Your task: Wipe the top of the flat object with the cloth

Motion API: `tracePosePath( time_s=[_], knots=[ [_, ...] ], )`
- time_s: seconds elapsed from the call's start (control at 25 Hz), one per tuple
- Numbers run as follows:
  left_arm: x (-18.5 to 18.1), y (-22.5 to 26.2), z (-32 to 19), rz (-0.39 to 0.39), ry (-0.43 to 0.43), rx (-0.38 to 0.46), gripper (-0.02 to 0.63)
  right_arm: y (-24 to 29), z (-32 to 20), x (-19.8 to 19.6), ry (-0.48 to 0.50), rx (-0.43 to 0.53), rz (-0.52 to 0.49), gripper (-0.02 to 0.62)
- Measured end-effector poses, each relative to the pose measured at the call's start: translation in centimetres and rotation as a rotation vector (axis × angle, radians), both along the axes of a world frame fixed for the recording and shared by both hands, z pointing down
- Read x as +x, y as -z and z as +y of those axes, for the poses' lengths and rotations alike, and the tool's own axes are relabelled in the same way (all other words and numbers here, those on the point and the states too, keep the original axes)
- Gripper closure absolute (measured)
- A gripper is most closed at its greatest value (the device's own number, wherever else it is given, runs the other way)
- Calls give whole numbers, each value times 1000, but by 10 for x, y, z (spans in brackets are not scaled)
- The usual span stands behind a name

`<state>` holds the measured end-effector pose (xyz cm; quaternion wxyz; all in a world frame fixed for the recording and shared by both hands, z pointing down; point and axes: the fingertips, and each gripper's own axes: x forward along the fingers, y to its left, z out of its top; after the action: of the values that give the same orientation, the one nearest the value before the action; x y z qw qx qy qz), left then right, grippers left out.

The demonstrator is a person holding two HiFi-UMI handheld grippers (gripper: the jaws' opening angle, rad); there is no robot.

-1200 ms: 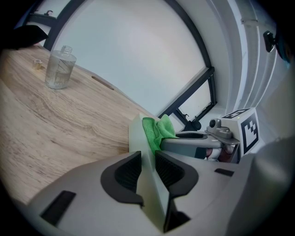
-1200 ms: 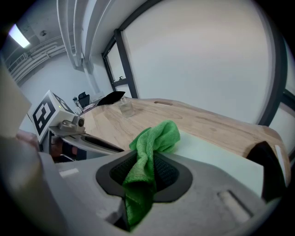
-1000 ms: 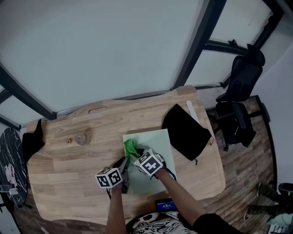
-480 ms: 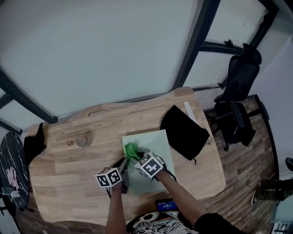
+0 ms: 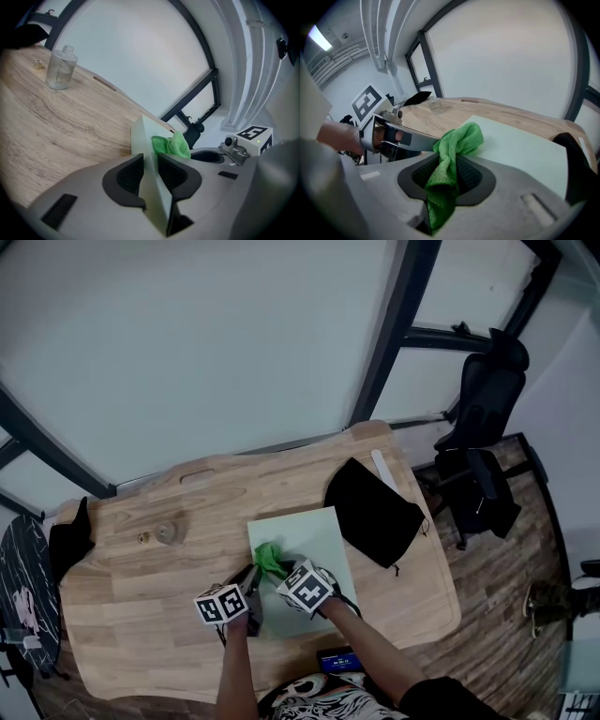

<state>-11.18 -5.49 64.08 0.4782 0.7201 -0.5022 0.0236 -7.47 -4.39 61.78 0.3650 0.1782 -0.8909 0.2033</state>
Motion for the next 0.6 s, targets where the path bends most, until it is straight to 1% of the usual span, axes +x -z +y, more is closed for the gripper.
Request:
tracePosePath(
  time_s=[0.6],
  knots=[
    [-1, -1, 0, 4, 7, 4, 512, 0, 24, -3, 50, -13, -8, 506]
  ],
)
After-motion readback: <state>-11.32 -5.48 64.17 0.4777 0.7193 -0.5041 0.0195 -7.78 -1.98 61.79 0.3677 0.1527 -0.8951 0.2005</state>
